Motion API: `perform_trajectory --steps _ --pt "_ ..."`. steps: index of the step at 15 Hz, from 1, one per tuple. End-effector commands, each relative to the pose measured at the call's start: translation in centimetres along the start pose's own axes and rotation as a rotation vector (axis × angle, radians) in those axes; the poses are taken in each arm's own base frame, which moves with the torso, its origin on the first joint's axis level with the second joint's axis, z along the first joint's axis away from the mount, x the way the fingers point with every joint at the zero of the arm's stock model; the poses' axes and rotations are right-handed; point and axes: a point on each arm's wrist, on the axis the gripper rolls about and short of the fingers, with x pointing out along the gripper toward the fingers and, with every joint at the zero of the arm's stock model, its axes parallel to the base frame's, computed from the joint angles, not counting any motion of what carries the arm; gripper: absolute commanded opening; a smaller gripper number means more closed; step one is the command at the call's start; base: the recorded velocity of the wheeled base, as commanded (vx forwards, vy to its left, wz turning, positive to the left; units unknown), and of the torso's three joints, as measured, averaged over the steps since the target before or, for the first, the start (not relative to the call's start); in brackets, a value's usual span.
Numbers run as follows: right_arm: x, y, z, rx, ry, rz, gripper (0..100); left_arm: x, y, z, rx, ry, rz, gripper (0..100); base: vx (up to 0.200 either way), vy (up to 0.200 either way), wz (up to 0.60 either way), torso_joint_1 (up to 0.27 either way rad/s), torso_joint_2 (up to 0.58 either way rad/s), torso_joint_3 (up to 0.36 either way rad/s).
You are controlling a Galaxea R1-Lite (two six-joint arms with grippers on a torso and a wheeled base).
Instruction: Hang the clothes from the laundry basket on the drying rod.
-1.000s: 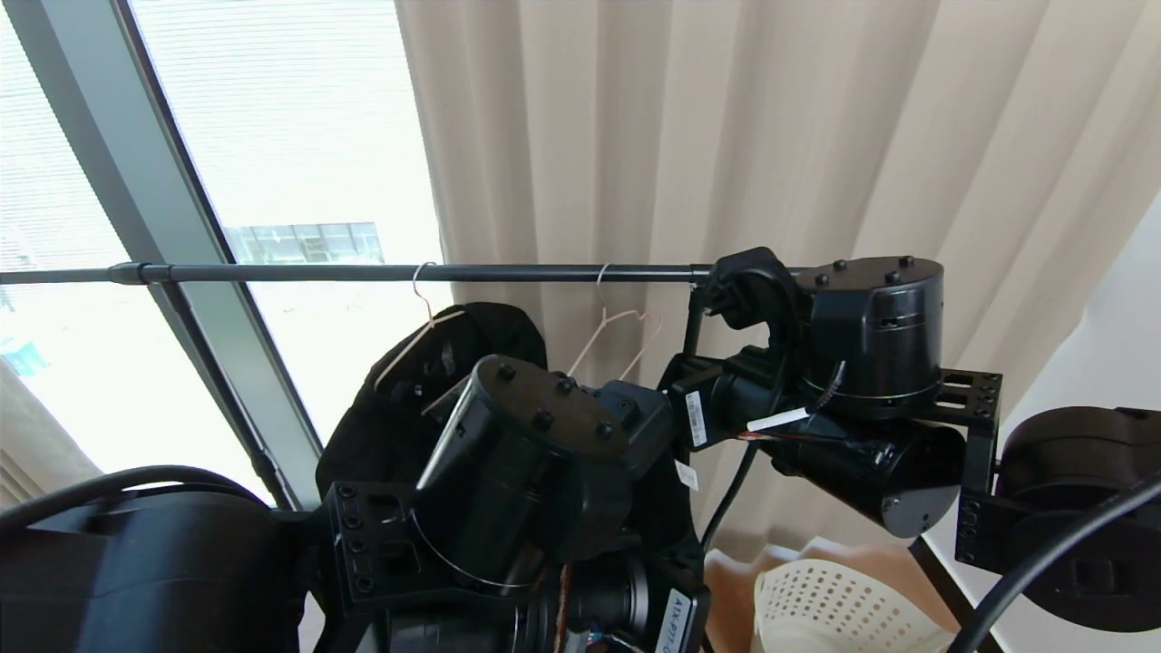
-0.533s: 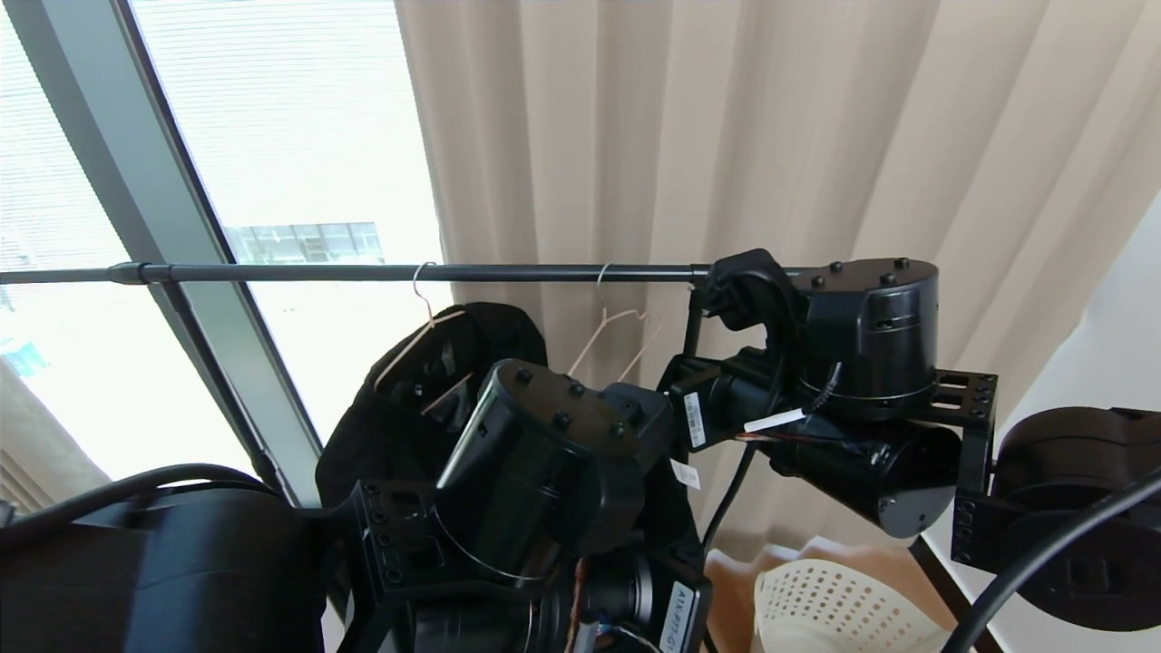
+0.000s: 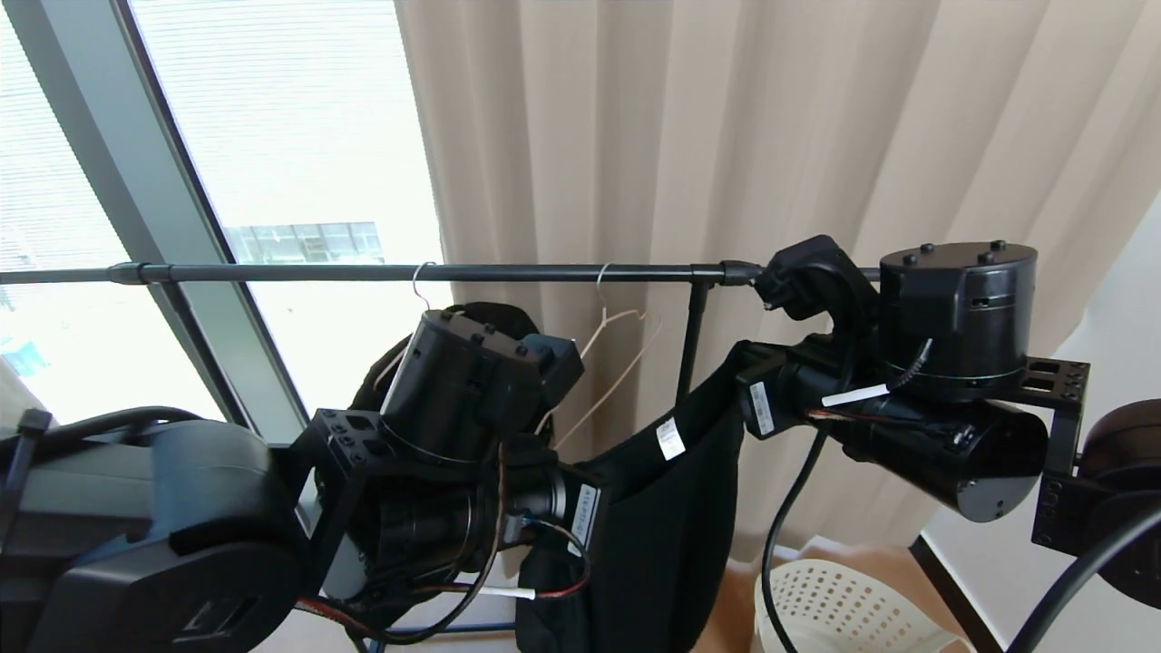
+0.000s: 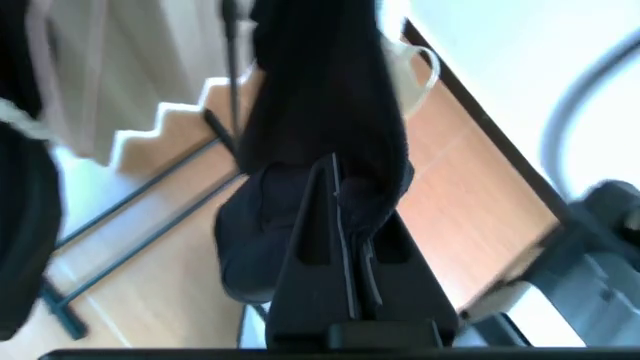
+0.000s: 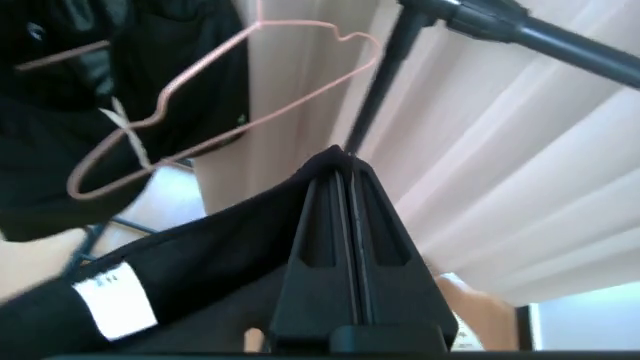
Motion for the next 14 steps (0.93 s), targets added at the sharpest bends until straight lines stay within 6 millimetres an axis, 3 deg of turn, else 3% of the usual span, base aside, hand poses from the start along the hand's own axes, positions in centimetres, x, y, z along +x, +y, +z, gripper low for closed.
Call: perform_trajectory --steps 1,4,8,14 --pt "-1.0 -0.8 -0.4 -0.03 0.004 -0.029 0 0.7 1.1 0.6 -0.018 -0.016 0.031 0 0.0 0.0 0.0 0.0 0.0 0.0" --pt "-2.1 -1.1 -1.2 -0.112 0.02 -0.06 0 1.3 2.2 1.6 -0.004 -0.048 0.08 0 0.0 0.0 0.0 0.0 0.0 0.0" --pt "-4.2 -0.3 -1.9 -0.191 0.015 -0.029 0 2.4 2.1 2.9 0.018 -0.094 0.086 0 0.0 0.0 0.0 0.0 0.0 0.0" --pt "-4.3 -0.3 -1.8 -0.194 0.009 -0.044 0 2.1 1.1 2.7 0.037 -0.102 0.107 0 0.0 0.0 0.0 0.0 0.0 0.0"
